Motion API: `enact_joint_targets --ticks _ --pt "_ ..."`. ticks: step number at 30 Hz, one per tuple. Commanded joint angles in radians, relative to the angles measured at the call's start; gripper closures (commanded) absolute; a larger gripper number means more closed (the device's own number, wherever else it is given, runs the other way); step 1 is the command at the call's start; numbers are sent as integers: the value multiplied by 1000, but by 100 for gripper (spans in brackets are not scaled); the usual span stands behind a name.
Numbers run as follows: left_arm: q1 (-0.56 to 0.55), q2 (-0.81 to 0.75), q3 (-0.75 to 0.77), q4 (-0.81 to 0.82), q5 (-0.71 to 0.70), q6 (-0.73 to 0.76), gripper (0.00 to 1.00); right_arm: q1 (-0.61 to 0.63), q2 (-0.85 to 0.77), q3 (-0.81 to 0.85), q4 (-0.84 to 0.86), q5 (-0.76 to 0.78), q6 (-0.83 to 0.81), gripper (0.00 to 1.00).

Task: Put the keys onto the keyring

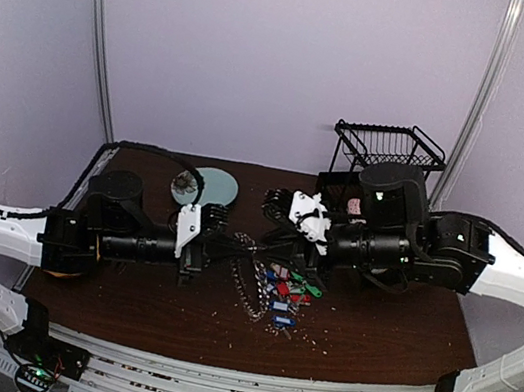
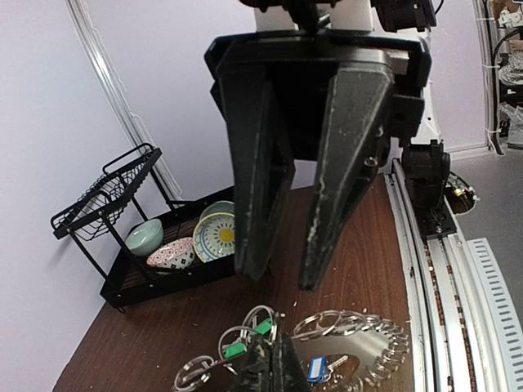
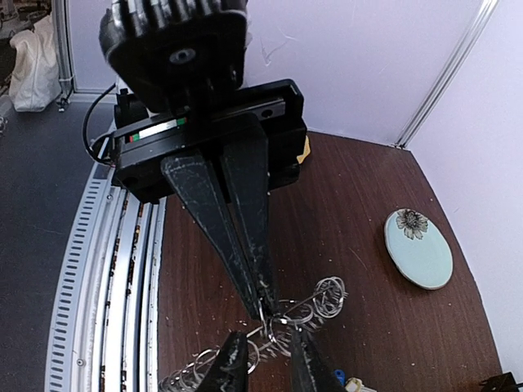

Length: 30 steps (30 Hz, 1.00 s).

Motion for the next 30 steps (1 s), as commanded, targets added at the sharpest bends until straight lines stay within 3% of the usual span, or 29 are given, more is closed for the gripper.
enact_joint_targets --ticks 1,15,20,24,26,30 --pt "-4 -38 -25 203 29 -16 100 -19 -76 -99 186 -81 83 81" --pt "-14 -27 -64 331 47 -64 100 -19 -74 -192 374 -95 172 88" --pt "-16 -22 -64 347 12 -79 100 -19 -59 -185 372 -88 176 100" --pt "-15 -36 -85 398 -48 -110 100 -19 -58 -194 357 -89 160 99" --pt "-16 -36 -88 404 -28 -110 100 -19 -59 -198 363 -90 161 89" --pt "-15 -34 -108 449 54 -115 100 -19 -56 -204 388 -85 173 88"
